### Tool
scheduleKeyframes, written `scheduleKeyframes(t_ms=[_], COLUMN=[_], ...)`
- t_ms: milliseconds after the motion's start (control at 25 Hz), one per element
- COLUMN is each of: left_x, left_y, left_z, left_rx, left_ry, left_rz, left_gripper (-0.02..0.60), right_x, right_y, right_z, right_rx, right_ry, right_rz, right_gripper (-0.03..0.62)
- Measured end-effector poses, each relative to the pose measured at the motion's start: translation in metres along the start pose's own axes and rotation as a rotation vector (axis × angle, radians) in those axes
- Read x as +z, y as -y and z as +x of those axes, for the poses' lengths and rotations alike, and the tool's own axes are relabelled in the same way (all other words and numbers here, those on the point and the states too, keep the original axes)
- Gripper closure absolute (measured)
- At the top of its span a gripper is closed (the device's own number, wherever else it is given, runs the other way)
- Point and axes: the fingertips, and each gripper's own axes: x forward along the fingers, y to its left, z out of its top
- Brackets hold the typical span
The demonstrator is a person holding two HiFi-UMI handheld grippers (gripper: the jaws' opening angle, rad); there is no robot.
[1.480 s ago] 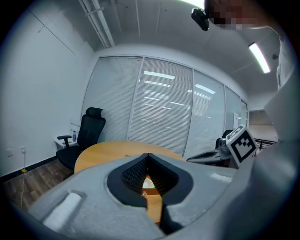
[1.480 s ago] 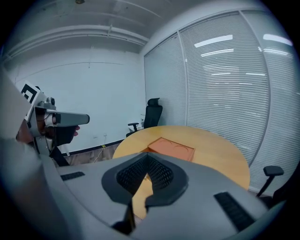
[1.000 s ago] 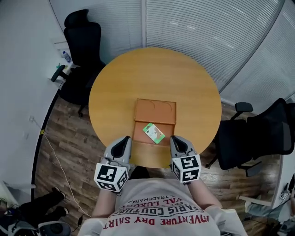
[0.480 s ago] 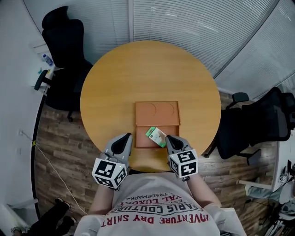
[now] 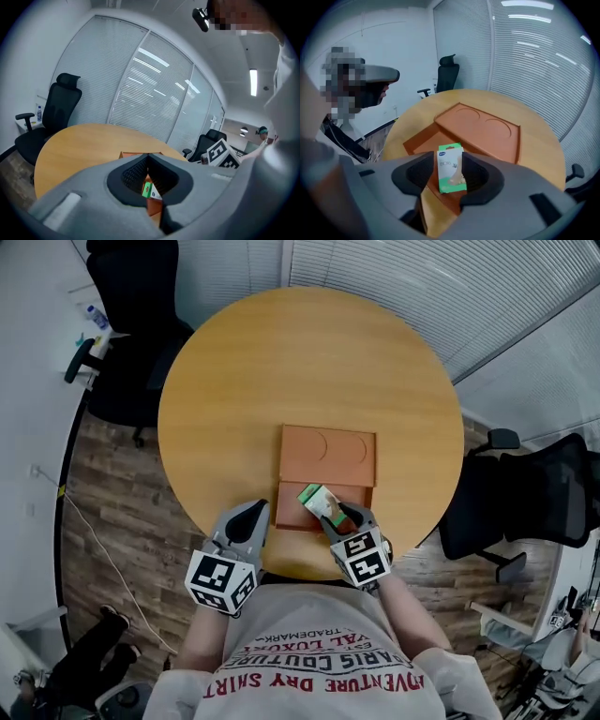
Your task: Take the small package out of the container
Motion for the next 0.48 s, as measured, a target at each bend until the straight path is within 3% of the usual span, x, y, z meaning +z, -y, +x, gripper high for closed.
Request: scheduleKeyframes(t_ms=[280,480], left_x=[-0.032,-0.044], left_y=[-0.005,-0.018], left_z=[0.007,0.005], left_rx=[0.061,0.115], left_ry=[-0.069,-0.073], left_rz=[-0.070,-0.109], left_gripper=[0.570,0.570], right_x=[-0.022,-0.029], right_y=[0.008,0.007], right_z=[0.044,0.067], right_rx=[0.053,0.078], right_ry=[-0.092,-0.177], right_rz=[-0.054,-0.129], right_gripper=[0.242,0.217])
